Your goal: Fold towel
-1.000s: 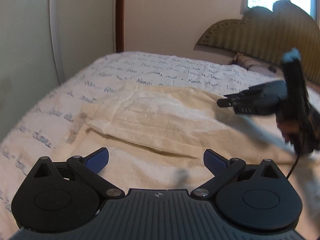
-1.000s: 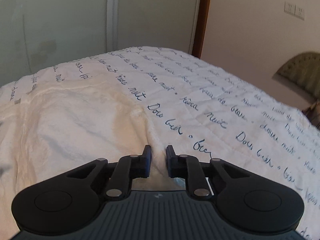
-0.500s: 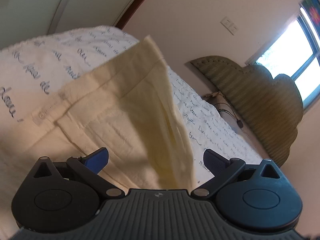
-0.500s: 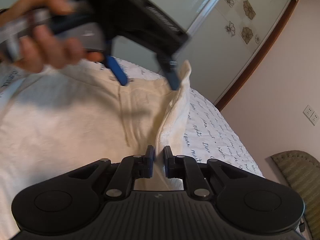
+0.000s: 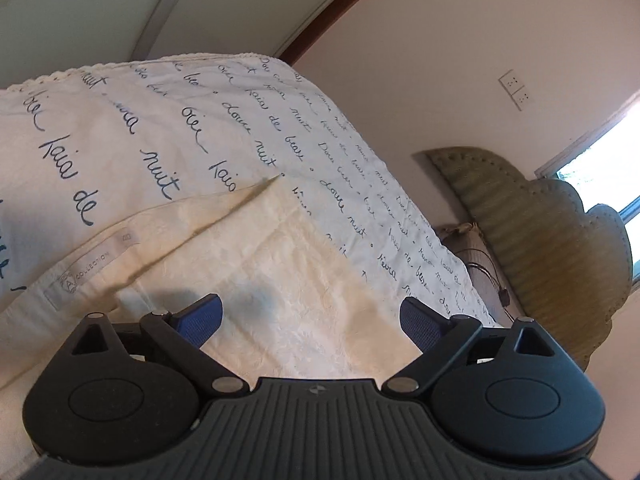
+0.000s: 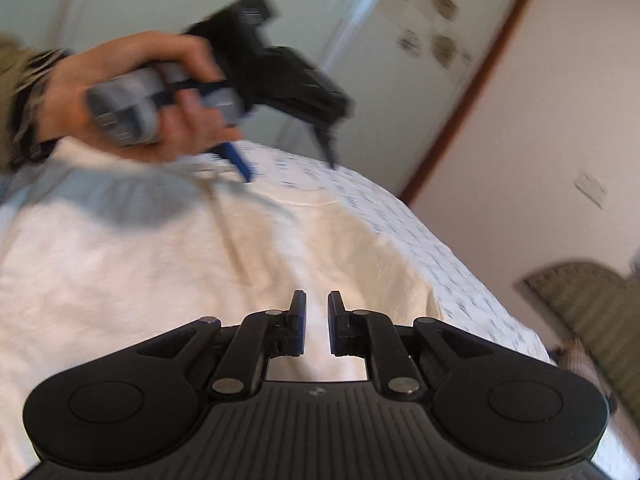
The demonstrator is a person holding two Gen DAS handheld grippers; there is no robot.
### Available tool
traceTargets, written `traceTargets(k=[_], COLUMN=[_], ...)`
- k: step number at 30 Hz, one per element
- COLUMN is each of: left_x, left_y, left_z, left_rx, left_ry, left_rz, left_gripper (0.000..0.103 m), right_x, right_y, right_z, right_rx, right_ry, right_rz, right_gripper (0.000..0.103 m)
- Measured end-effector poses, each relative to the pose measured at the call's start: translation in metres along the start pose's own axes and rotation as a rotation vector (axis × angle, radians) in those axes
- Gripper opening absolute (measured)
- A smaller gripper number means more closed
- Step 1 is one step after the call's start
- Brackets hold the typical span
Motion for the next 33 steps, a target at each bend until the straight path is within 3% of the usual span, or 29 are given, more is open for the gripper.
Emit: traceTargets(k=[1, 3, 4, 5, 10, 12, 14, 15, 16, 18, 19, 24, 28, 30, 33], left_x=[0.001, 0.003, 0.005, 0.005, 0.004, 0.002, 0.000, 0.000, 0.001, 0.003, 0.004, 0.004, -0.003, -0.006, 0.001], left_y=[-0.002, -0.009, -0.013, -0.016, -0.019, -0.016, -0.012, -0.010, -0.007, -0.004, -0.003, -0.004, -0.005, -0.006, -0.007], left_z=[-0.001, -0.002, 0.000, 0.001, 0.003, 0.001, 0.001, 0.002, 0.004, 0.007, 0.009, 0.011, -0.009, -0.013, -0.010], left_rx=[-0.008, -0.010, 0.002, 0.022, 0.074, 0.070, 0.068, 0.069, 0.073, 0.081, 0.087, 0.118, 0.039, 0.019, 0.020], left_ry=[0.011, 0.032, 0.042, 0.044, 0.043, 0.038, 0.030, 0.026, 0.028, 0.023, 0.014, -0.076, -0.158, -0.141, -0.093], left_rz=[0.013, 0.037, 0.049, 0.062, 0.149, 0.165, 0.161, 0.159, 0.151, 0.133, 0.120, 0.032, -0.007, 0.006, -0.031], left_gripper=[0.097, 0.097, 0.097, 0.097, 0.097, 0.097, 0.097, 0.098, 0.098, 0.098, 0.098, 0.098, 0.101, 0.102, 0.094], right_x=[-0.015, -0.045, -0.057, -0.070, -0.118, -0.125, -0.124, -0.119, -0.114, -0.102, -0.096, -0.031, 0.042, 0.066, 0.079], right_y=[0.000, 0.001, 0.000, 0.001, -0.006, -0.016, -0.027, -0.034, -0.038, -0.033, -0.026, 0.027, 0.051, 0.052, 0.047], right_z=[0.006, 0.028, 0.040, 0.055, 0.142, 0.170, 0.192, 0.201, 0.205, 0.197, 0.188, 0.114, 0.060, 0.045, 0.032], right_rx=[0.006, 0.030, 0.043, 0.050, 0.130, 0.166, 0.218, 0.249, 0.265, 0.226, 0.198, 0.030, -0.049, -0.059, -0.070], right_ry=[0.010, 0.025, 0.022, 0.023, 0.167, 0.207, 0.269, 0.312, 0.332, 0.338, 0.326, 0.212, 0.176, 0.172, 0.178], right_rz=[0.054, 0.162, 0.207, 0.244, 0.467, 0.533, 0.583, 0.607, 0.609, 0.533, 0.483, 0.056, -0.258, -0.336, -0.327], right_gripper=[0.018, 0.047, 0.084, 0.102, 0.099, 0.093, 0.066, 0.058, 0.039, 0.022, 0.008, 0.007, 0.007, 0.007, 0.007])
Point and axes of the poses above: each gripper's, at about its wrist camera, not at the fingertips, and z roughly the way its jaws point, x to its left, y to its top, the point moved 5 cm from there along z, roughly the way its jaws point, and after that the axes turned 7 degrees about -z, right-handed, at the moved point
